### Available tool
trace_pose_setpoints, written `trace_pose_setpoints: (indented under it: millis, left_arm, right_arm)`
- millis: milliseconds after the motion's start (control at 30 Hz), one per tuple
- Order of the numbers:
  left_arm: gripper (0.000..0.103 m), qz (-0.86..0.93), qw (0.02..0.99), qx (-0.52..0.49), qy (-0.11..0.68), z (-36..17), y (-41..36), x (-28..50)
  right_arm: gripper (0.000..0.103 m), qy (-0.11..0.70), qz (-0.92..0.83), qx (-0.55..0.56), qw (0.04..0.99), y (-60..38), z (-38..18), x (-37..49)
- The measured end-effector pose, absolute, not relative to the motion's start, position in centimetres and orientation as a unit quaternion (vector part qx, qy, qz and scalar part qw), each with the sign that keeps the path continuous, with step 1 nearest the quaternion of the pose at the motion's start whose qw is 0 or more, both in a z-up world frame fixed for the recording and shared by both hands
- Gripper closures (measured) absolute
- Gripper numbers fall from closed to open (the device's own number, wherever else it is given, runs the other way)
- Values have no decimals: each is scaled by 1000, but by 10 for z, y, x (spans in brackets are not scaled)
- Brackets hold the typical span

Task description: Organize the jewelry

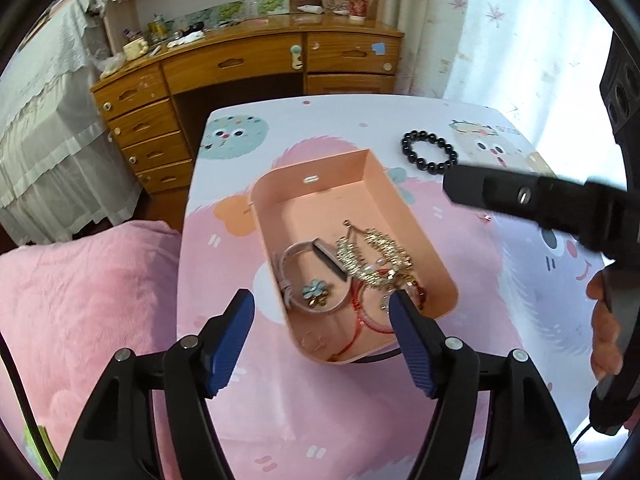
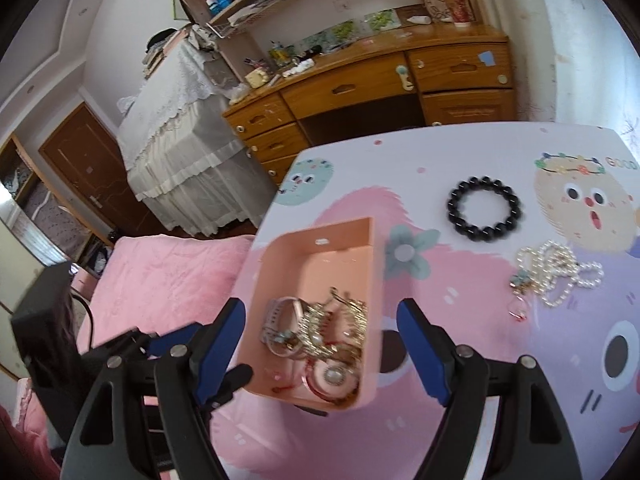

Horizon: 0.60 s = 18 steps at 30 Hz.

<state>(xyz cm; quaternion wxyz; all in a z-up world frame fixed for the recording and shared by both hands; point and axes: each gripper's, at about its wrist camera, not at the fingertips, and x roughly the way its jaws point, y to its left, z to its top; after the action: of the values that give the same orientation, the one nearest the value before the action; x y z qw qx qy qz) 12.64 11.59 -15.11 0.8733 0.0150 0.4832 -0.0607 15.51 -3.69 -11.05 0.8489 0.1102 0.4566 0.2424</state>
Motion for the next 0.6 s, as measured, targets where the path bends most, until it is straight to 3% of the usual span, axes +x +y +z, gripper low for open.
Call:
trace_pose_setpoints:
  millis: [300,600]
  left_arm:
    - [33,-107,855,23,507,-147,77,145]
    - [33,-124,814,-11,567,-150,33,193]
  right_arm:
    - [24,462,187,93,862,-83,-120,148]
    - [25,463,110,2,879,-128,-141,156]
